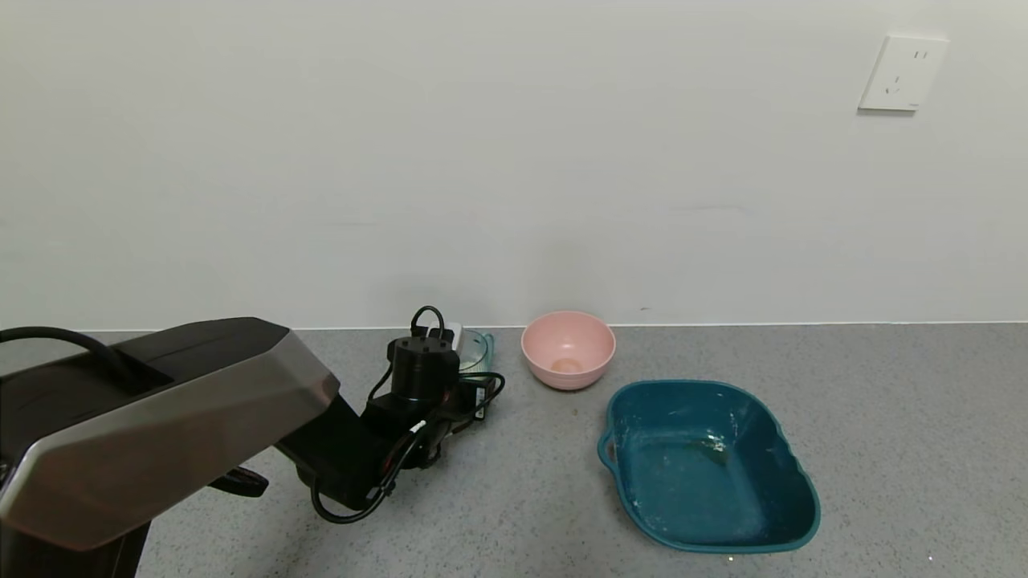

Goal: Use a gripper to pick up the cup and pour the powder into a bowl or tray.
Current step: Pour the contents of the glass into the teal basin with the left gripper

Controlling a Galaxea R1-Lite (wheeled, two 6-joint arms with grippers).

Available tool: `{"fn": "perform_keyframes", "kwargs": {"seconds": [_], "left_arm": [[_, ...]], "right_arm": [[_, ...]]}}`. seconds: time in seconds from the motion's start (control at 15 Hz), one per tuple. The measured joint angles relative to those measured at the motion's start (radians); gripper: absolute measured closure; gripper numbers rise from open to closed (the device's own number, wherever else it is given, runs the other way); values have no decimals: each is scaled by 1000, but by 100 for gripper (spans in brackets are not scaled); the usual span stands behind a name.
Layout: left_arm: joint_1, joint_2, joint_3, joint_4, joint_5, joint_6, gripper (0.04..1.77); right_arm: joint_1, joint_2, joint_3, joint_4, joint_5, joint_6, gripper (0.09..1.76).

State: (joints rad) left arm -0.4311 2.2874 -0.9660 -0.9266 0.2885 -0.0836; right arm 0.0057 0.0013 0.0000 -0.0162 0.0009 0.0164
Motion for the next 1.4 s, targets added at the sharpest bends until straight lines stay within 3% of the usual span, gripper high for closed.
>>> {"fn": "perform_keyframes", "kwargs": {"seconds": [0.47, 0.8, 1.07, 1.2, 1.4], "left_arm": [[3, -61, 2, 0, 4, 54, 50], [-13, -160, 4, 7, 32, 260, 51], [-32, -248, -36, 66, 47, 489, 51], [-46, -275, -88, 90, 84, 584, 51], [-111, -287, -151, 94, 186, 688, 51]], "right_arm": [[0, 0, 0, 0, 0, 0, 14], [0, 0, 0, 0, 0, 0, 14], [0, 0, 0, 0, 0, 1, 14], [0, 0, 0, 0, 0, 0, 14], [0, 0, 0, 0, 1, 0, 14]]}}
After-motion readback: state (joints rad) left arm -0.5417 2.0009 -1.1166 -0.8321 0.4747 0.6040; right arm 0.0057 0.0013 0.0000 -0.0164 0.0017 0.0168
